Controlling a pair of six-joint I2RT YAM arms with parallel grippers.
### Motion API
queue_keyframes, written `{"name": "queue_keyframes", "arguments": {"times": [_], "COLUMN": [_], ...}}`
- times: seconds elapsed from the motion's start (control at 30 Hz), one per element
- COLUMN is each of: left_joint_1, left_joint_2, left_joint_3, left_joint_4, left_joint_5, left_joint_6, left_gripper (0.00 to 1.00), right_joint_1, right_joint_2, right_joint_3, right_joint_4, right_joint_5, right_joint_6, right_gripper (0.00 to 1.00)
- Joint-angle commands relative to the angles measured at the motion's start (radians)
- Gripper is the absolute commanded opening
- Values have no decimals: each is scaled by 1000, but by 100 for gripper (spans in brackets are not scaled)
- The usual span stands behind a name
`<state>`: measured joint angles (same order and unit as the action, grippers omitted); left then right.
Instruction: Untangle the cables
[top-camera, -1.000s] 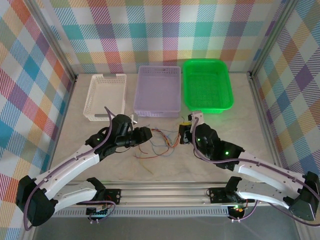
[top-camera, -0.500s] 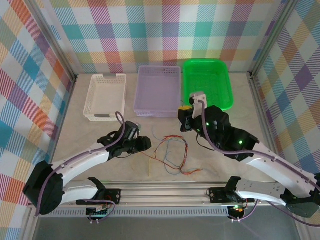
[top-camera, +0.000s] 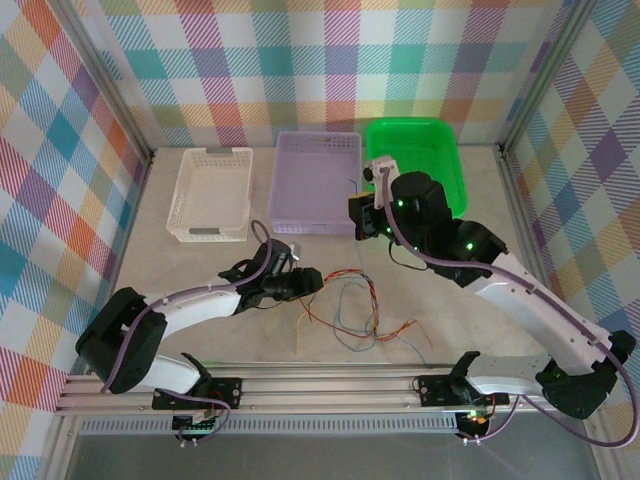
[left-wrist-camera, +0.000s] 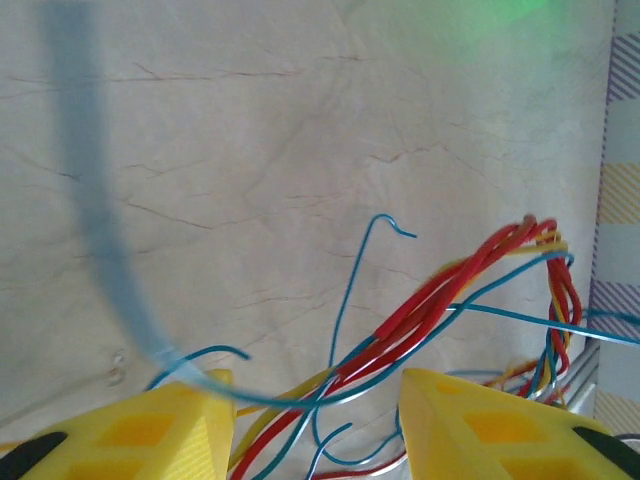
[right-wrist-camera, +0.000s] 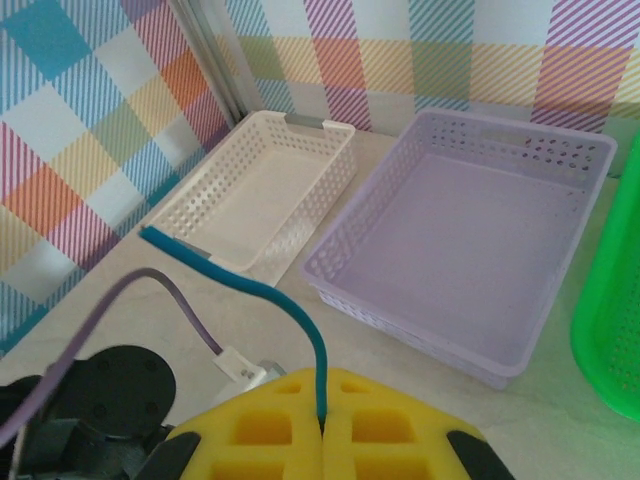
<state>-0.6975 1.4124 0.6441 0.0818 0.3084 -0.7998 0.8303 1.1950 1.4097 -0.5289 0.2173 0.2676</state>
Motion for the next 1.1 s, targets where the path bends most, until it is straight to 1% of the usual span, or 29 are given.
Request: {"name": "queue_keyframes", "arguments": {"times": [0.0, 0.17, 0.23, 0.4, 0.5, 0.63, 0.73, 0.83, 1.07], "left_joint_1": [-23, -28, -30, -29, -30, -30, -29, -29, -18], "left_joint_2": [38, 67, 71, 89, 113, 132, 130, 118, 73], "left_joint_3": [32, -1, -8, -9, -5, -3, -6, -8, -17], "left_joint_4": [97, 180, 190, 196, 222, 245, 253, 228, 52], "left_joint_5": [42, 69, 68, 53, 73, 83, 78, 59, -67], "left_joint_6": [4, 15, 28, 44, 42, 39, 43, 52, 82], "left_gripper": [47, 47, 44, 24, 14, 11, 1, 0, 0], "right_joint_1": [-10, -16, -18, -22, -35, -52, -65, -83, -171], "right_joint_2": [24, 50, 58, 70, 81, 99, 108, 114, 100], "right_joint_3": [67, 85, 92, 122, 152, 185, 204, 236, 364], "right_joint_4": [-28, -37, -40, -46, -59, -75, -83, -106, -196], "right_joint_5": [-114, -160, -174, -192, -198, -216, -221, -217, -158], "right_joint_6": [-18, -21, -21, -19, -23, -26, -25, -28, -20], "right_gripper": [0, 0, 0, 0, 0, 0, 0, 0, 0]}}
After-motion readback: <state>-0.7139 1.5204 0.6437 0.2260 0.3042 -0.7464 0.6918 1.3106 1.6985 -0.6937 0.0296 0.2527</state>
